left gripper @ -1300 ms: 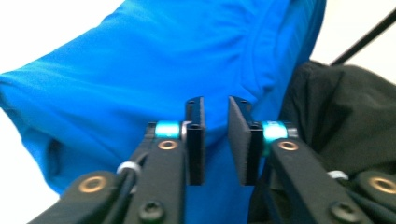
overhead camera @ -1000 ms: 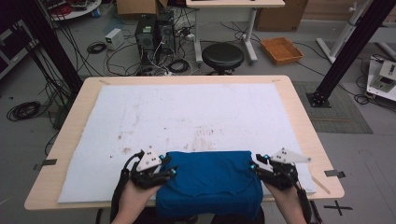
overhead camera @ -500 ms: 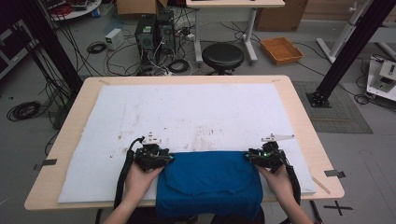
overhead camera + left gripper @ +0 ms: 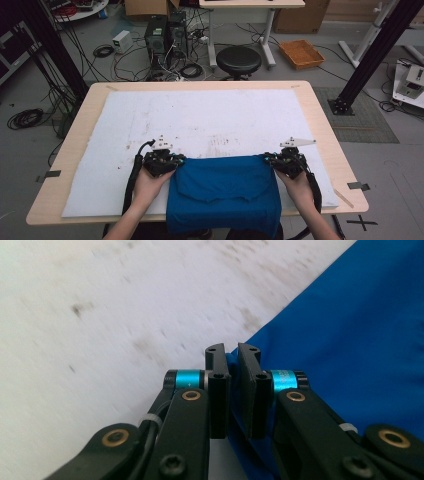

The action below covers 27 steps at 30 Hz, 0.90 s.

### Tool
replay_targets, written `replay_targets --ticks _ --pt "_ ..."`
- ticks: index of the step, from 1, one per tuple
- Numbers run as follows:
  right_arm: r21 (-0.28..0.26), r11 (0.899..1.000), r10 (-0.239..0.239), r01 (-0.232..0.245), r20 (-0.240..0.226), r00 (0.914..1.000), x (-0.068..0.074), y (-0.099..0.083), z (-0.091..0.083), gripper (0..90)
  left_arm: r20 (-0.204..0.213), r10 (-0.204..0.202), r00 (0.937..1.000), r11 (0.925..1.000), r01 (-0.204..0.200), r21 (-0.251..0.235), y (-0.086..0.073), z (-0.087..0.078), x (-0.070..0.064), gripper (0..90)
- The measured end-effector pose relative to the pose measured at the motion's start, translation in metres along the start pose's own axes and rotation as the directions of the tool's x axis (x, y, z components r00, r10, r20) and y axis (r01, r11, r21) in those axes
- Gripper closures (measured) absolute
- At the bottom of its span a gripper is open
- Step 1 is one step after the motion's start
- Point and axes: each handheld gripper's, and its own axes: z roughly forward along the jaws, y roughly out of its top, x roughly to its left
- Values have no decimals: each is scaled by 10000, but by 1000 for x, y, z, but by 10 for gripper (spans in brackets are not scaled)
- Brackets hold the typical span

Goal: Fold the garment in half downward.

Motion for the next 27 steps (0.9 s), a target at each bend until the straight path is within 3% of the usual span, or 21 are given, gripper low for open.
replay_targets --ticks 5,10,15,18,21,27 --pt "-78 9999 96 -94 286 9995 -14 25 10 848 -192 140 9997 9999 -140 10 22 10 20 834" --pt "-167 9998 99 -89 625 9980 -27 48 21 848 -420 -105 9991 9999 103 -68 40 23 40 834" --pt "-269 9996 39 -14 919 9958 -35 59 33 847 -651 130 9978 9998 -120 165 55 36 52 833" --pt "-91 9998 178 -170 945 9954 -40 59 39 847 -720 156 9973 9999 -161 -63 56 41 56 833" --pt "-145 9997 222 -210 905 9957 -44 59 43 847 -737 68 9973 9999 -58 140 55 45 59 833" --pt "-60 9999 -86 92 879 9961 -44 66 51 847 -927 104 9956 9997 -81 251 54 44 60 832"
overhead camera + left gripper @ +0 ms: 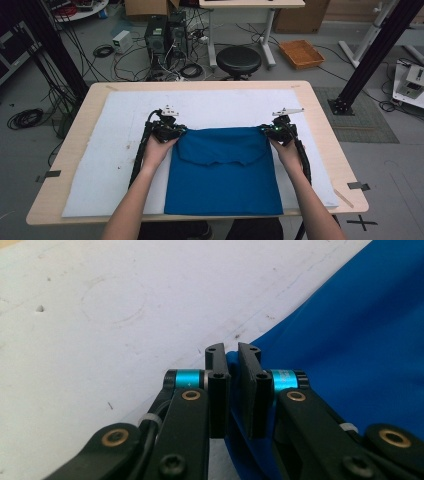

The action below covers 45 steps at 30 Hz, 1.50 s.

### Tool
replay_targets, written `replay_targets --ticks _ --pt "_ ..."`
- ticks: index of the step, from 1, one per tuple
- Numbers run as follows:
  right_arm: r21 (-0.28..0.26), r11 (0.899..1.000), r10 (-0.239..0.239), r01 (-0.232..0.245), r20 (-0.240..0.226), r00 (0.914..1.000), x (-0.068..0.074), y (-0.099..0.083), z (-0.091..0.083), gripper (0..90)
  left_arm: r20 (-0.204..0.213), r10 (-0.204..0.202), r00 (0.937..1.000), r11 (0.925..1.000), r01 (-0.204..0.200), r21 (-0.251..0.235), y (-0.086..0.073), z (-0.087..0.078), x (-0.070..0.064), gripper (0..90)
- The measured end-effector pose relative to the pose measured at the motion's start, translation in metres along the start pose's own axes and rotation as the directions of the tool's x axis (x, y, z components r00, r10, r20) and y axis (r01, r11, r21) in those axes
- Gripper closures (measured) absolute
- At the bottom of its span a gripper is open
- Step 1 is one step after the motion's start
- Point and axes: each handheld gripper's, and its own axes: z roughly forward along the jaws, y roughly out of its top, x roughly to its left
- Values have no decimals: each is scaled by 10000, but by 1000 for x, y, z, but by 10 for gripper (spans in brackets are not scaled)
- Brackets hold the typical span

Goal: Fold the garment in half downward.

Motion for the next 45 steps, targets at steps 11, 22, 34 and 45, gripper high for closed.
replay_targets --ticks 11,22,34,45 --pt "161 9995 -273 272 74 9996 2 5 6 727 -596 -453 9972 9989 459 88 -2 -3 2 597" --pt "-624 9979 171 -152 303 9994 15 -25 -39 621 250 -1143 9931 9931 1149 -237 -37 -48 -25 550" --pt "-411 9978 517 -523 -160 9985 26 -50 -46 626 641 -2337 9702 9708 2292 706 -53 -38 -39 655" --pt "-339 9940 1023 -1036 -375 9940 22 -54 -42 646 594 -1977 9785 9796 1950 475 -52 -37 -43 877"
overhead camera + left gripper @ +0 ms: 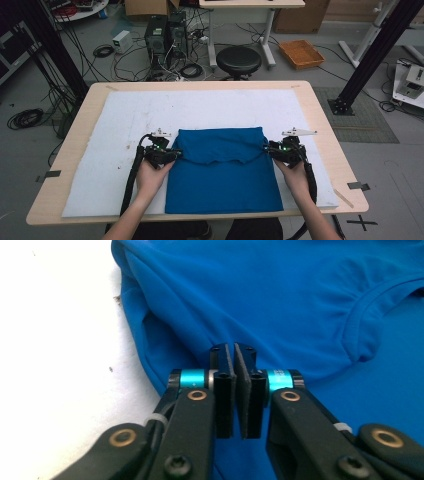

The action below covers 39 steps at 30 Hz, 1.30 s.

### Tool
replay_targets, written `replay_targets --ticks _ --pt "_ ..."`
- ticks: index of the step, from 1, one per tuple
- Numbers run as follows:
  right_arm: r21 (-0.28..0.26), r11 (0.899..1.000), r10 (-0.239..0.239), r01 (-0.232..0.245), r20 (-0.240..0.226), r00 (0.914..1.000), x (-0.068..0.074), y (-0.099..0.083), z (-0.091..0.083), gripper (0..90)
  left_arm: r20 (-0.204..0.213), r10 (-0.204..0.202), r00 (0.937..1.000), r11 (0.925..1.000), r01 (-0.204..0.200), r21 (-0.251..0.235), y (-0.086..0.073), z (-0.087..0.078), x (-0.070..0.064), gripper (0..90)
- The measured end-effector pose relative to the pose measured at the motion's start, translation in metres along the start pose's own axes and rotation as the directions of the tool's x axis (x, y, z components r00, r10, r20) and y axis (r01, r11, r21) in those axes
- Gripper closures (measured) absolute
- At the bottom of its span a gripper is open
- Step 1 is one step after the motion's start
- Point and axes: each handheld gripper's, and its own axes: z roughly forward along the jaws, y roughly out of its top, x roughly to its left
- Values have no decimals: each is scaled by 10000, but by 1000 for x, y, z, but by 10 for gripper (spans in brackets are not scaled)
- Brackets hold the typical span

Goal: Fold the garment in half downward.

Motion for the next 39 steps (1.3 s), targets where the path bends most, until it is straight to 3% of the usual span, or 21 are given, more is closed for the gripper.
replay_targets --ticks 8,14,19,23,25,28,30,33,35,39 --pt "470 9984 311 -313 51 9995 -2 1 13 667 167 77 9998 9997 -73 -226 1 -2 0 883" --pt "601 9982 -68 76 -128 9999 3 1 18 900 288 131 9995 9993 -120 -366 1 -5 0 883" --pt "342 9989 -306 311 -141 9994 5 3 11 900 316 179 9993 9990 -166 -415 1 -8 1 883" --pt "386 9990 -216 220 -105 9997 4 2 10 895 319 140 9994 9986 -123 -506 1 -9 1 883" --pt "406 9992 -23 26 -54 10000 1 2 12 803 323 122 9994 9987 -106 -501 1 -9 1 883" --pt "342 9994 74 -71 -85 9999 1 1 12 804 312 142 9994 9987 -126 -492 1 -9 0 883" --pt "385 9992 54 -50 -82 10000 1 1 13 756 321 175 9993 9989 -161 -429 1 -9 1 883" --pt "648 9979 22 -18 -57 10000 2 0 18 777 324 120 9994 9989 -105 -454 1 -8 0 883" --pt "738 9971 -205 209 -66 9998 3 -1 20 880 372 254 9990 9990 -240 -380 1 -8 0 883" --pt "644 9973 -347 356 -136 9993 6 0 15 897 447 262 9987 9988 -243 -436 1 -10 -1 884"
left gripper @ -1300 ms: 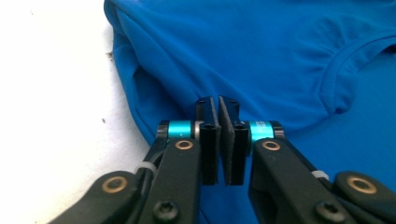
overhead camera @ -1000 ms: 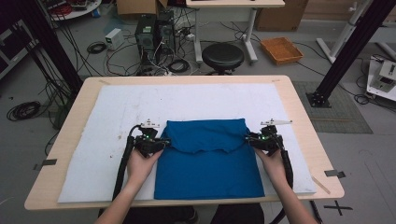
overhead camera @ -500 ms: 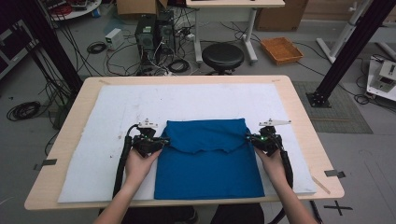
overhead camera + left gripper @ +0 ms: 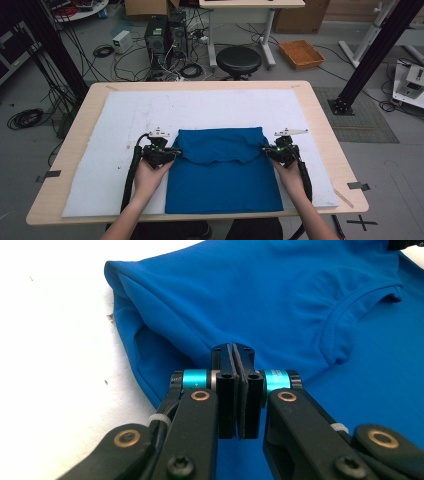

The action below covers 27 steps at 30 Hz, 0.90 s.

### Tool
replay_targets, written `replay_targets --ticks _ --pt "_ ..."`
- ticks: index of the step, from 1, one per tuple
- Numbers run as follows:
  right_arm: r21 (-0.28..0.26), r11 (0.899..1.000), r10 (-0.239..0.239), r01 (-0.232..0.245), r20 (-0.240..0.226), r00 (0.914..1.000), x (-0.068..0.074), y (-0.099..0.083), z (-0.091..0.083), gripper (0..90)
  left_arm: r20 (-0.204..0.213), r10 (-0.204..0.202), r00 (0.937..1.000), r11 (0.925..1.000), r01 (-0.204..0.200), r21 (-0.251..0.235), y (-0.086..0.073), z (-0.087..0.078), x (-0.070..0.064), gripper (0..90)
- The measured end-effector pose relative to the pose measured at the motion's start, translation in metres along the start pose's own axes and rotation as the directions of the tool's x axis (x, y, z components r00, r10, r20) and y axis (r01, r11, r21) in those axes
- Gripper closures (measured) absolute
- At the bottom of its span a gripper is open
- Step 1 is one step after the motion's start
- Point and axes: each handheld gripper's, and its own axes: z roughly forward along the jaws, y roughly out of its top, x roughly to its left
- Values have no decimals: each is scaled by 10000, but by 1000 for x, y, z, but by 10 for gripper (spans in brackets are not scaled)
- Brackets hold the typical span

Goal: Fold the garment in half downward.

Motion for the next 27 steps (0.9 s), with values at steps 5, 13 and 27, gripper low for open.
replay_targets --ticks 5,13,27 --pt "-368 9993 7 -15 -226 9997 2 1 -15 898 168 28 9999 9997 -25 -229 1 -9 -3 885" --pt "-439 9989 -188 157 -705 9973 13 -10 -41 898 727 131 9973 9994 -108 -318 -7 -33 -15 885" --pt "-516 9955 -861 799 -1315 9876 45 -53 -100 898 1760 432 9834 9986 -481 234 -45 -77 -58 884"
